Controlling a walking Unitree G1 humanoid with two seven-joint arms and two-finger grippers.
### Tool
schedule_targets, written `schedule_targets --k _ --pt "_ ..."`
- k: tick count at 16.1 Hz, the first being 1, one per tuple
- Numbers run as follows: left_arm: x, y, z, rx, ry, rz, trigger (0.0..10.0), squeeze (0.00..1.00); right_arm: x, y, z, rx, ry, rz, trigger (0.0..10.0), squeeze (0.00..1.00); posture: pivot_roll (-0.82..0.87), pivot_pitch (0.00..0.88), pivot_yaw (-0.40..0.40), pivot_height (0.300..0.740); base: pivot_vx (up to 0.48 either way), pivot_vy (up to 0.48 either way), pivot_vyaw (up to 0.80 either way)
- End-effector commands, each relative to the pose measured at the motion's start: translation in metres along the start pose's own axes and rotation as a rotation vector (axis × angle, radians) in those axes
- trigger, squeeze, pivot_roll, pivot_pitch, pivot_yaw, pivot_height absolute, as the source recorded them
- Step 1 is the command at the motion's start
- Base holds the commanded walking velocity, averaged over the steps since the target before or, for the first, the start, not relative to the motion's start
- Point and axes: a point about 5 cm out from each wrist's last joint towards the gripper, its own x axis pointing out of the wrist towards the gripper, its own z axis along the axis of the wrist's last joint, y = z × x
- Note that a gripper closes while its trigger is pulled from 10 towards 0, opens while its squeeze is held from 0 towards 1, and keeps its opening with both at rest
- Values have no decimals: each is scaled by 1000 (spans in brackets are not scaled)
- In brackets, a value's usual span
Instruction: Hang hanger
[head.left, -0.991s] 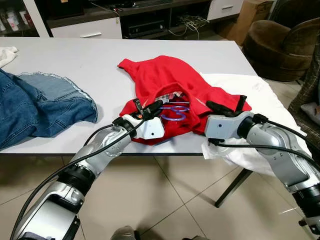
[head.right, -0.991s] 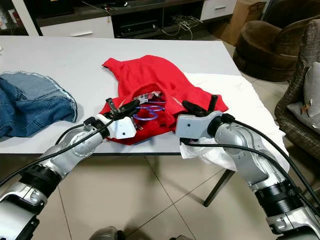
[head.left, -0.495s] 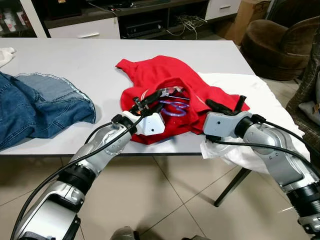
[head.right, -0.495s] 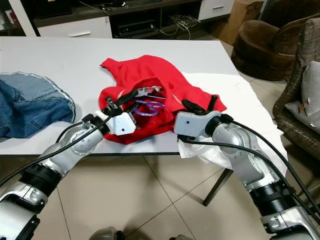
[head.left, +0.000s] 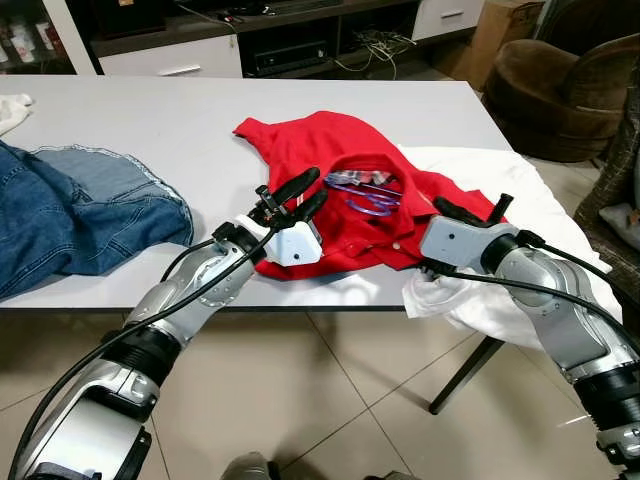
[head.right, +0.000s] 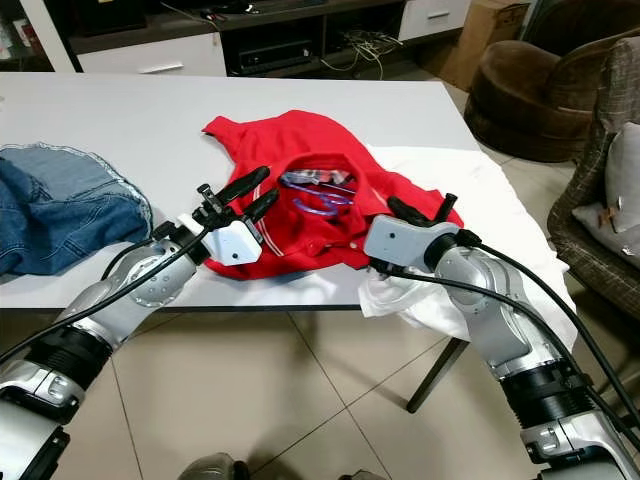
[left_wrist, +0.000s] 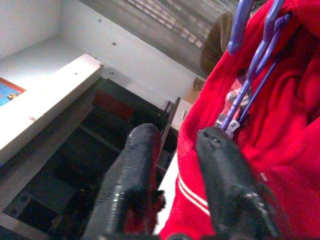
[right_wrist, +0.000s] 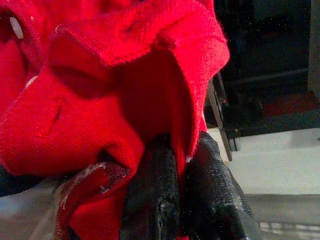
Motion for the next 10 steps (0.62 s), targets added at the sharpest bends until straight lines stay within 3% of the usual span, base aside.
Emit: schedule_targets --k 1,2,4,6,9,10 --pt "2 7 4 26 -28 30 10000 835 0 -15 -2 16 14 -64 0 0 51 10 -5 740 0 0 0" --pt "3 12 4 6 -28 76 10000 624 1 -16 -2 23 14 -72 0 0 52 11 -6 740 0 0 0" --pt "4 18 6 -46 -35 128 10000 290 1 -17 -1 29 9 -77 0 0 53 10 -8 740 0 0 0" --pt "4 25 6 -102 -40 190 10000 188 2 -17 -1 35 7 -81 0 0 55 12 -9 740 0 0 0" --pt "1 33 1 -205 -8 281 10000 180 2 -18 -1 47 5 -94 0 0 56 11 -8 740 0 0 0" --pt "-1 38 -3 -290 10 342 10000 173 3 -18 -1 70 5 -107 0 0 56 10 -7 740 0 0 0"
